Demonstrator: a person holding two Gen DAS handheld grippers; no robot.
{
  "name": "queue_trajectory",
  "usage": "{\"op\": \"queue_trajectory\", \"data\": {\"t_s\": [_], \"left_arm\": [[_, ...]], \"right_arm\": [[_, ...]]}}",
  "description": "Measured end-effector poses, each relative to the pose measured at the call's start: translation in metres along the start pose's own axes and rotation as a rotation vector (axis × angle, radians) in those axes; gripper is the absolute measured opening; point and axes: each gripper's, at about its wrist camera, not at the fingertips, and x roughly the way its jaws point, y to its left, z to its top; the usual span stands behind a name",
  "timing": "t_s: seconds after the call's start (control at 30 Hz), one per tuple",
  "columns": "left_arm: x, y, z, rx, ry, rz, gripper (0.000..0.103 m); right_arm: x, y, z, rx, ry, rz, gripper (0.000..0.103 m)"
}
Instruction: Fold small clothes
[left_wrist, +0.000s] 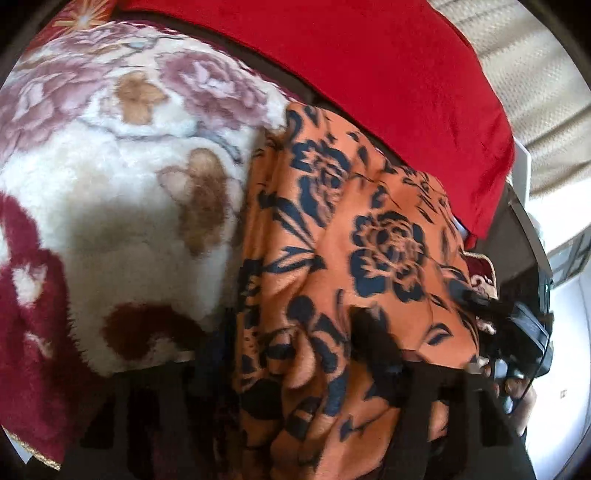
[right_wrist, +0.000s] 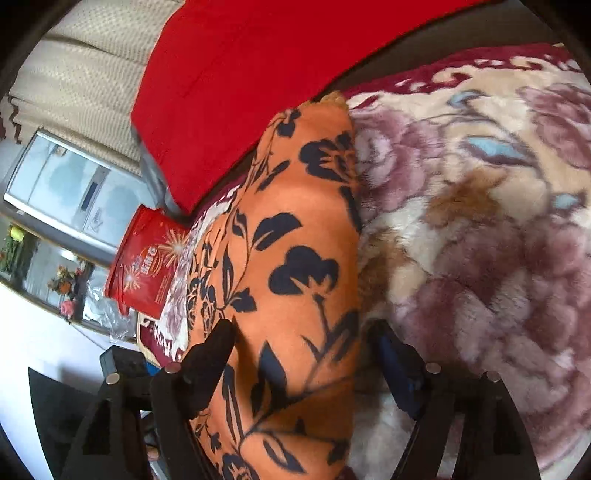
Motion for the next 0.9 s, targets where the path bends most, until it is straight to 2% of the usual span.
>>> {"op": "queue_trajectory", "data": {"t_s": [0.03,0.1,0.17,0.23,0.27,0.3,0.33,0.37,0.4,0.47,0.53,0.7,0.77,0.8,0.83,0.87,0.9], "left_arm": [[-0.001,0.001,0.001,-0.015,0.0,-0.009,0.038],[-0.007,-0.005,0.004,-0.009,-0.026,-0.014,0.035],[-0.012,-0.018,0.006,0.021,-0.051,-0.017,0.034],[-0.014,-0.039,0.014,0.058,-0.086,-0.034,0.034],[-0.01,-0.045,0.017,0.052,-0.092,-0.042,0.038],[-0.005,-0.046,0.02,0.029,-0.085,-0.041,0.041],[0.008,-0.042,0.023,-0.012,-0.056,-0.022,0.054],[0.02,-0.038,0.023,-0.035,-0.007,0.003,0.06],[0.026,-0.032,0.022,-0.059,0.028,0.023,0.06],[0.017,-0.021,0.017,-0.103,0.009,-0.026,0.06],[-0.002,-0.017,0.011,-0.113,-0.044,-0.02,0.06],[-0.041,-0.017,0.005,-0.111,-0.103,-0.054,0.06],[-0.047,-0.02,-0.004,-0.11,-0.086,-0.069,0.058],[-0.046,-0.02,-0.008,-0.119,-0.072,-0.076,0.053],[-0.041,-0.024,-0.011,-0.121,-0.06,-0.08,0.037],[-0.039,-0.024,-0.013,-0.116,-0.046,-0.073,0.026],[-0.034,-0.025,-0.014,-0.107,-0.038,-0.044,0.02]], "right_arm": [[0.005,0.008,0.002,-0.048,0.017,-0.016,0.053],[0.005,0.021,0.005,-0.095,0.021,-0.049,0.04],[-0.009,0.042,0.011,-0.164,-0.011,-0.06,0.036],[-0.025,0.053,0.017,-0.192,-0.054,-0.056,0.036],[-0.037,0.053,0.023,-0.191,-0.09,-0.053,0.036],[-0.044,0.048,0.026,-0.174,-0.108,-0.049,0.036],[-0.047,0.034,0.031,-0.132,-0.12,-0.043,0.038],[-0.043,0.02,0.035,-0.094,-0.11,-0.044,0.046],[-0.036,0.003,0.035,-0.05,-0.083,-0.053,0.053],[-0.021,-0.029,0.03,0.058,-0.026,-0.067,0.063],[-0.028,-0.046,0.019,0.089,-0.068,0.033,0.065],[-0.033,-0.047,0.014,0.062,-0.07,0.035,0.066],[-0.035,-0.048,0.013,0.06,-0.072,0.029,0.067],[-0.033,-0.043,0.011,0.058,-0.074,0.025,0.067],[-0.033,-0.044,0.009,0.058,-0.077,0.023,0.067],[-0.033,-0.044,0.007,0.058,-0.08,0.022,0.068],[-0.034,-0.046,0.007,0.059,-0.081,0.021,0.068]]}}
